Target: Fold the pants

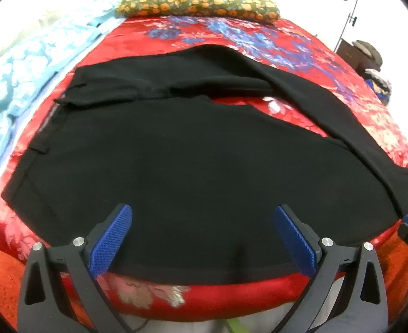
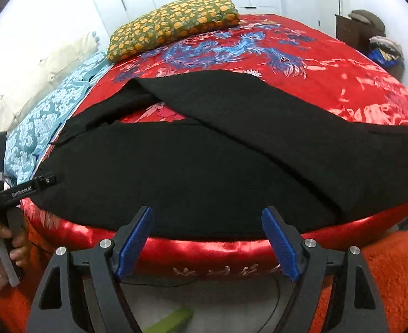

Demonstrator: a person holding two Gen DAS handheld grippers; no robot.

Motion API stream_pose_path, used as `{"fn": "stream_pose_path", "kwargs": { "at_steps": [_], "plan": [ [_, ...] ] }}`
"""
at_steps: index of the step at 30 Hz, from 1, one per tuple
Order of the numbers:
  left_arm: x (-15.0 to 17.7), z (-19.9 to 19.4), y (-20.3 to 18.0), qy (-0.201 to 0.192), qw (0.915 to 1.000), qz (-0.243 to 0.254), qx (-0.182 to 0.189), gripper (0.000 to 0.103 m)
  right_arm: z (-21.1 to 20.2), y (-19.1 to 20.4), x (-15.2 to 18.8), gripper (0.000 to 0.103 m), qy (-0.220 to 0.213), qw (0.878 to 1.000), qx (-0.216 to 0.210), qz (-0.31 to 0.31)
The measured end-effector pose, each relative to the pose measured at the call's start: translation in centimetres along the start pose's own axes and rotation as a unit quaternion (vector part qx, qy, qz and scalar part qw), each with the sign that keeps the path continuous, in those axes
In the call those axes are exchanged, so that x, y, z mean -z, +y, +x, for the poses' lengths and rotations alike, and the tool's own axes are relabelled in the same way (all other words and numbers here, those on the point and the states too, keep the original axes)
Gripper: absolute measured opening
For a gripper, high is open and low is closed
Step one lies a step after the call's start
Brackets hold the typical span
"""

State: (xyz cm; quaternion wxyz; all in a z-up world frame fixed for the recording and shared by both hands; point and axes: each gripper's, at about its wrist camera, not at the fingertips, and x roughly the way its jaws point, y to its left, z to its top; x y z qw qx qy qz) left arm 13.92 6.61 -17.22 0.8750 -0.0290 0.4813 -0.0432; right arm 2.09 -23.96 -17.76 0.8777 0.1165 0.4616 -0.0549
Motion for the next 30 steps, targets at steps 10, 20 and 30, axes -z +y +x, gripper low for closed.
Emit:
{"fn": "stream_pose_path", "kwargs": {
  "at_steps": [10, 20, 30],
  "plan": [
    [0.2, 0.6, 0.8, 0.004, 0.9991, 0.013, -0.041, 0.102, 0.3, 0.0, 0.3, 0.08, 0.0, 1.0, 0.01, -0.012],
    [0.4, 1.4, 0.5, 0.013, 0.999, 0.01, -0.042, 0.102, 0.6, -5.4, 0.0, 0.082, -0.046, 0.989, -0.074, 0.122],
    [0.9, 1.9, 0.2, 0.02, 0.9984, 0.017, -0.05, 0.102, 3.1, -10.4, -0.1, 0.082, -0.051, 0.973, -0.038, 0.224]
  ]
}}
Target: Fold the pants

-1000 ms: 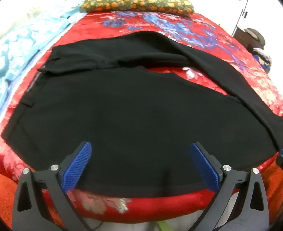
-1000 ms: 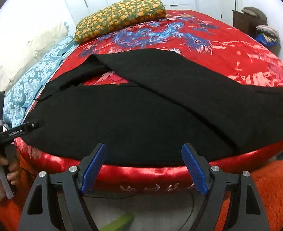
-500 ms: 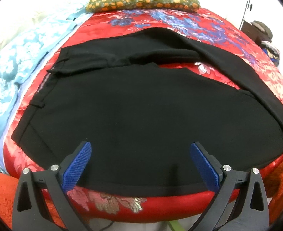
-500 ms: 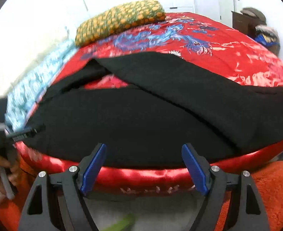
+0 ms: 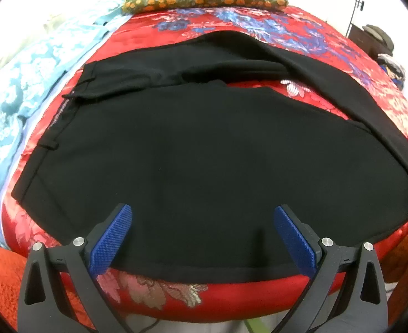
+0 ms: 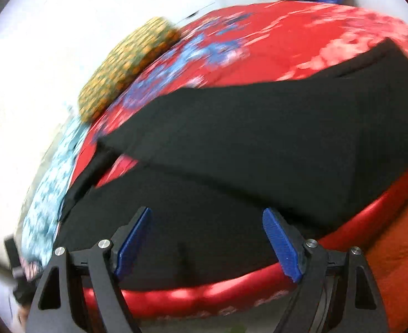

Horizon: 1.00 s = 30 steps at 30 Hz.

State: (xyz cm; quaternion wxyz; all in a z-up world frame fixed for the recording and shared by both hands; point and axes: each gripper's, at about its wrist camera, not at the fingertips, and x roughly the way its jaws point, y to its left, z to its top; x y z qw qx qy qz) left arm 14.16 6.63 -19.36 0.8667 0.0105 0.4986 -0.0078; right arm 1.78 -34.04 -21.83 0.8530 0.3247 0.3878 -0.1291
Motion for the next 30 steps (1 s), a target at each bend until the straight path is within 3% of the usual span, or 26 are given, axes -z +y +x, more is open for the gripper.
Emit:
{"fn": "stream_pose_path", "kwargs": {
  "at_steps": [3, 7, 14, 19, 22, 24, 27, 30],
  "plan": [
    [0.0, 0.2, 0.3, 0.003, 1.0, -0.007, -0.004, 0.102, -0.4, -1.8, -0.6, 0.082, -0.011, 0.999, -0.006, 0.051],
    [0.2, 0.9, 0.5, 0.014, 0.9998, -0.013, -0.009, 0.102, -0.1, -1.4, -1.4, 0.082, -0.025, 0.999, -0.006, 0.041],
    [0.4, 1.2, 0.0, 0.013, 0.9996, 0.001, -0.023, 0.102, -1.4, -4.5, -2.8, 0.082, -0.064, 0.988, -0.03, 0.138],
    [0.3, 1.6, -0.6, 0.016, 0.9994, 0.009, -0.028, 0.102, -1.3, -5.7, -3.3, 0.08, -0.062, 0.986, -0.033, 0.148],
    [0.6, 1.7, -1.2, 0.019, 0.9992, 0.024, -0.027, 0.102, -1.4, -6.7, -3.8, 0.056, -0.062, 0.987, -0.034, 0.147],
    [0.7, 1.7, -1.6, 0.024, 0.999, 0.032, -0.023, 0.102, -1.3, -7.7, -4.1, 0.027, -0.051, 0.986, -0.04, 0.156],
    [-0.3, 1.7, -2.1, 0.04, 0.9985, 0.038, 0.002, 0.102, -1.6, -8.3, -4.3, 0.018, -0.042, 0.984, -0.06, 0.165],
    [-3.9, 1.8, -2.1, 0.048, 0.997, 0.023, 0.057, 0.102, -3.0, -7.6, -5.1, 0.017, -0.054, 0.983, -0.092, 0.149]
  ]
}}
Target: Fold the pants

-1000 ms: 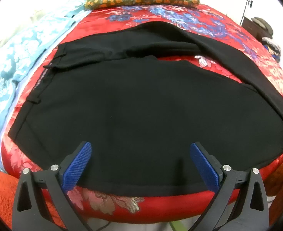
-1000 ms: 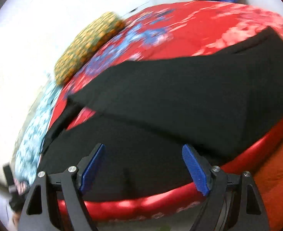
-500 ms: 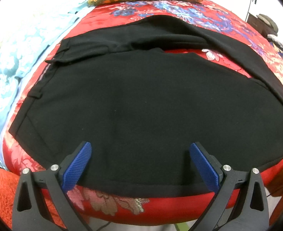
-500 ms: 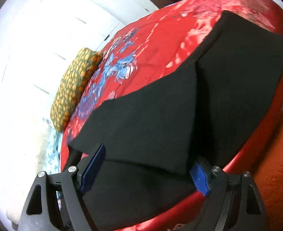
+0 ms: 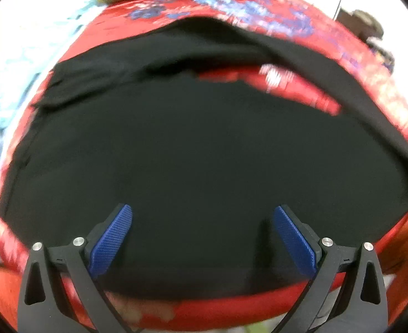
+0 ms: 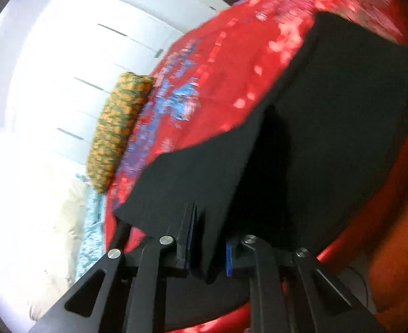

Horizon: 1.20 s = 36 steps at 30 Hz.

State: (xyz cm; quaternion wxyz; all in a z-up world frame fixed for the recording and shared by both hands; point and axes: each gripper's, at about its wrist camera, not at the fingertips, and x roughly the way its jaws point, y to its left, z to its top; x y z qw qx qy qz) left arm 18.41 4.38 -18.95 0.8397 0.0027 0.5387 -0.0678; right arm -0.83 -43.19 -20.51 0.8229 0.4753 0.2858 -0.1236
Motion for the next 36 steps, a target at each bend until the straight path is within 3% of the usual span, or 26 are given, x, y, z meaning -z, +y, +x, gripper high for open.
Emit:
{"fn": "stream_pose_path", "kwargs": {
  "at_steps": [7, 11, 15, 20, 22, 25, 27, 30, 33, 36],
  "plan": [
    [-16.6, 2.0, 1.0, -0.015, 0.9933, -0.053, 0.101, 0.102, -1.3, 3.9, -0.7, 0.016, 0.005, 0.995, -0.022, -0.095],
    [-22.7, 6.6, 2.4, 0.005, 0.9883, -0.121, 0.093, 0.102, -1.2, 4.2, -0.8, 0.016, 0.013, 0.994, -0.027, -0.104],
    [-25.1, 10.7, 3.4, 0.028, 0.9741, -0.195, 0.11, 0.102, -2.6, 4.3, -1.0, 0.015, 0.011, 0.993, -0.045, -0.109],
    [-26.7, 14.2, 3.3, 0.049, 0.9676, -0.221, 0.111, 0.1, -3.6, 4.3, -1.4, 0.014, 0.021, 0.991, -0.069, -0.116],
    [-27.0, 15.0, 3.4, 0.056, 0.9655, -0.228, 0.113, 0.088, -4.3, 4.5, -1.5, 0.013, 0.024, 0.989, -0.093, -0.114],
    [-26.7, 16.1, 4.0, 0.074, 0.958, -0.24, 0.139, 0.049, -6.1, 5.2, -2.0, 0.012, 0.028, 0.983, -0.137, -0.122],
    [-26.0, 15.6, 4.7, 0.069, 0.9542, -0.248, 0.153, 0.005, -7.5, 5.4, -2.5, 0.012, 0.027, 0.98, -0.156, -0.124],
    [-24.6, 12.8, 6.3, 0.031, 0.9446, -0.275, 0.177, 0.003, -8.3, 5.1, -4.0, 0.012, 0.031, 0.981, -0.153, -0.116],
    [-24.0, 7.4, 7.3, -0.005, 0.9441, -0.282, 0.17, 0.003, -7.1, 5.1, -6.8, 0.012, 0.045, 0.983, -0.124, -0.13],
    [-23.1, -1.8, 7.8, -0.085, 0.9512, -0.253, 0.156, 0.003, -6.0, 7.1, -10.9, 0.011, 0.044, 0.979, -0.131, -0.152]
  ]
}}
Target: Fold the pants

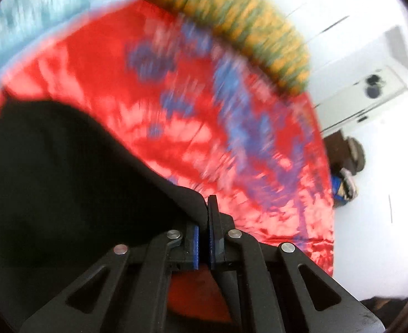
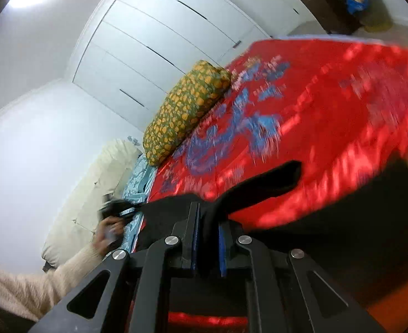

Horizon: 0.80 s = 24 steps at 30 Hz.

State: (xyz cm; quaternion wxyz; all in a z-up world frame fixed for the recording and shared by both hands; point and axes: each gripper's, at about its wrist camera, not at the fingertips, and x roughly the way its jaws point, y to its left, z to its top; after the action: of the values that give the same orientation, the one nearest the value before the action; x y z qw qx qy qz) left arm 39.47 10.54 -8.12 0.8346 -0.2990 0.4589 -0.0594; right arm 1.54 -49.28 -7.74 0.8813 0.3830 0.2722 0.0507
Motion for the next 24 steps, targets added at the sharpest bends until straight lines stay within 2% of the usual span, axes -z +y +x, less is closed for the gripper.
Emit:
{"fn": "stream_pose_path", "kwargs": {
  "at_steps": [2, 3, 4, 6, 9, 10, 13, 15, 18, 21, 24],
  "plan": [
    [1.8, -6.8, -0.7, -0.058, 0.9973, 0.045, -0.005, 0.003, 0.2, 0.7, -2.4, 0.011, 0.002, 1.0, -0.006, -0.02],
    [3.4, -9.4, -0.3, -0.074, 0.9955, 0.059, -0.009, 0.004, 0.1, 1.0, -3.3, 0.011, 0.008, 1.0, -0.002, -0.029],
    [5.5, -11.6, 0.5, -0.084, 0.994, 0.067, -0.014, 0.004, -0.1, 1.0, -3.7, 0.011, 0.018, 0.999, 0.006, -0.038],
    [10.6, -13.3, 2.9, -0.073, 0.9943, 0.069, -0.036, 0.005, 0.0, 0.6, -3.7, 0.011, 0.042, 0.996, 0.047, -0.063],
    [17.8, -10.7, 6.8, -0.003, 0.996, 0.054, -0.072, 0.005, 1.2, -2.3, -1.7, 0.011, 0.102, 0.983, 0.132, -0.071],
    [19.7, -9.1, 8.0, 0.026, 0.9958, 0.043, -0.076, 0.005, 2.0, -4.0, -0.7, 0.011, 0.13, 0.975, 0.169, -0.066],
    [22.9, -6.4, 9.6, 0.064, 0.9946, 0.023, -0.079, 0.004, 4.1, -7.6, 1.6, 0.011, 0.211, 0.94, 0.26, -0.063],
    [23.8, -6.1, 9.2, 0.066, 0.9934, 0.032, -0.088, 0.004, 4.3, -9.3, 2.4, 0.011, 0.24, 0.926, 0.287, -0.05],
    [24.3, -6.3, 8.1, 0.072, 0.9925, 0.055, -0.083, 0.004, 3.6, -9.1, 1.8, 0.011, 0.232, 0.922, 0.303, -0.068],
    [25.4, -6.4, 6.7, 0.077, 0.9917, 0.072, -0.074, 0.004, 2.5, -9.1, 1.1, 0.011, 0.229, 0.909, 0.335, -0.099],
    [26.6, -5.8, 5.5, 0.087, 0.9892, 0.093, -0.073, 0.004, 1.5, -10.1, 1.1, 0.011, 0.231, 0.901, 0.354, -0.096]
  ]
}}
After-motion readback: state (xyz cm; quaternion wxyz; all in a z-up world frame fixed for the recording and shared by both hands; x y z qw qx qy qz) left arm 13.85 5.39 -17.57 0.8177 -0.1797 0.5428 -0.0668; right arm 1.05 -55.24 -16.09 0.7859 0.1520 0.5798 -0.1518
